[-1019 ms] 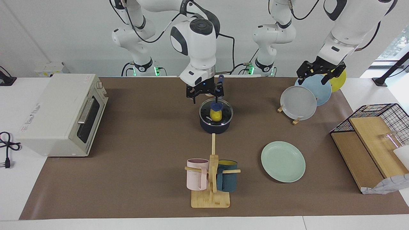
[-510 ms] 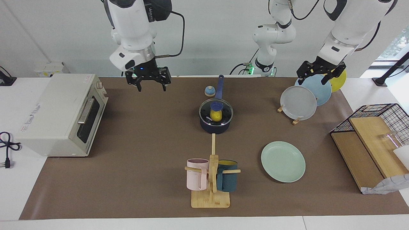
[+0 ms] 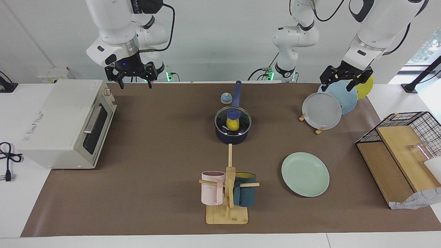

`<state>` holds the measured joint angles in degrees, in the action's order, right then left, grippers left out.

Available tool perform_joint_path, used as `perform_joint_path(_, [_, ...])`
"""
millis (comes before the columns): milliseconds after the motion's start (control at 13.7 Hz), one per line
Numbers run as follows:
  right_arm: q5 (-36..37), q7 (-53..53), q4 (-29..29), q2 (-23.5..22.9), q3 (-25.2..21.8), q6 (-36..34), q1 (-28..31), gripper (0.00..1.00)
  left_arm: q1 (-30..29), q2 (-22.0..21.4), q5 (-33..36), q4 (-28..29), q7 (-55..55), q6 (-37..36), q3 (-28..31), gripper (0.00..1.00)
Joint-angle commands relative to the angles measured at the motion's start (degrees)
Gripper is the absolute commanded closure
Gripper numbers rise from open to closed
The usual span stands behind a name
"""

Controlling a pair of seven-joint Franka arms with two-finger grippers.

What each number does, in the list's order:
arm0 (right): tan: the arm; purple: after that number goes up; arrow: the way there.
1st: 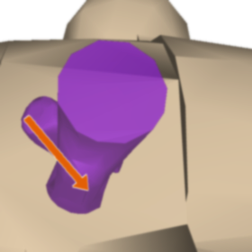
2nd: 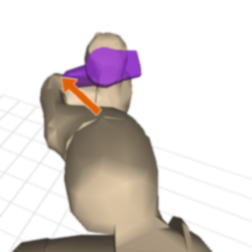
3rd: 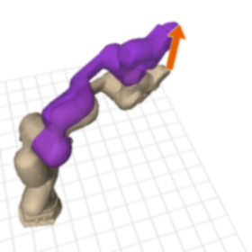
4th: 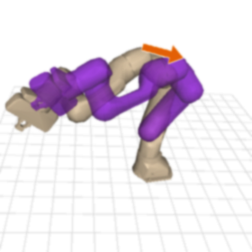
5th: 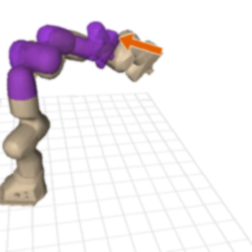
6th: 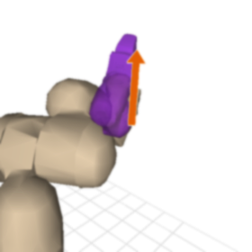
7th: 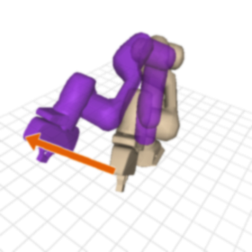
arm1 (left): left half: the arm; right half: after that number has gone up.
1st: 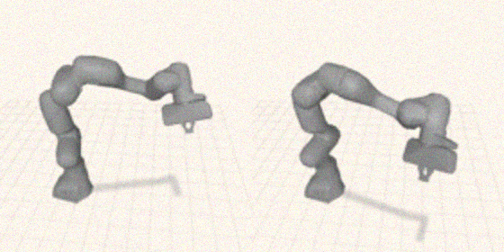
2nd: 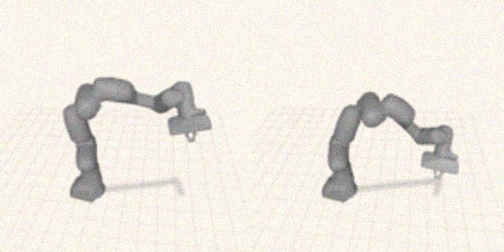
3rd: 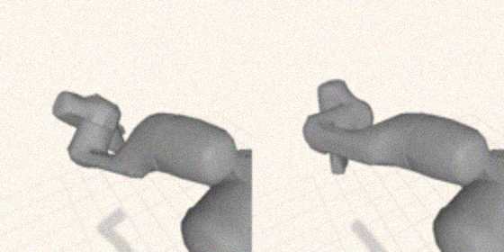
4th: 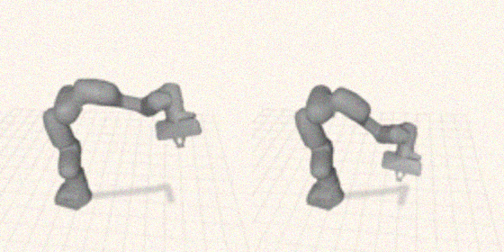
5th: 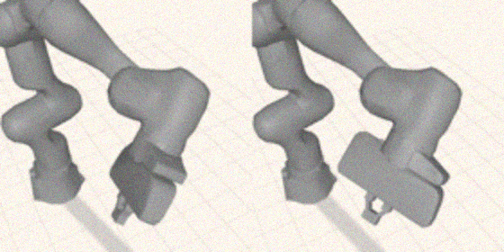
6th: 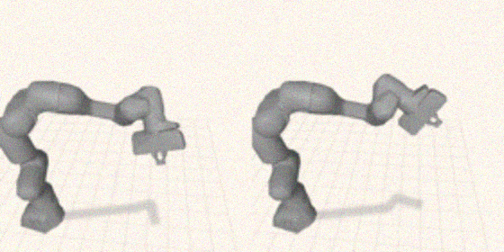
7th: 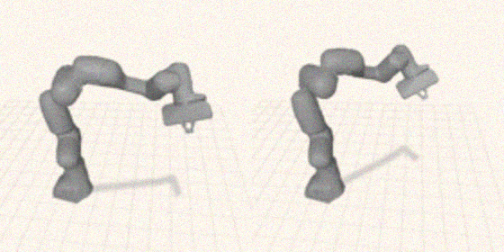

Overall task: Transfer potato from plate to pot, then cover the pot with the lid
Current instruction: 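Release the lid and withdraw the right gripper from the pot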

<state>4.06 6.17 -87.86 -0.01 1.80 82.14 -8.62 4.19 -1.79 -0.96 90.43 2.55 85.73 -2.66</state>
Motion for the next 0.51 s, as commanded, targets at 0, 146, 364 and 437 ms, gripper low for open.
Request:
perform_joint_path(0, [0.2,-7.3,-2.9,1.9,0.8,0.5,5.7,0.0,0.3,-0.6,0.3,0.7,-0.3,0.0,0.5,0.0])
perform_joint_path(146, [0.4,-8.5,-3.0,1.9,0.8,0.8,5.9,0.0,0.3,-0.6,0.3,0.7,-0.3,0.0,0.5,0.0])
perform_joint_path(364, [0.3,-8.4,-4.5,2.6,0.8,2.1,6.9,0.0,0.3,-0.6,0.3,0.7,-0.3,-0.1,0.5,0.0])
perform_joint_path(437, [0.2,-8.5,-5.6,2.9,0.8,2.1,7.5,0.0,0.3,-0.6,0.3,0.7,-0.3,0.0,0.5,0.0])
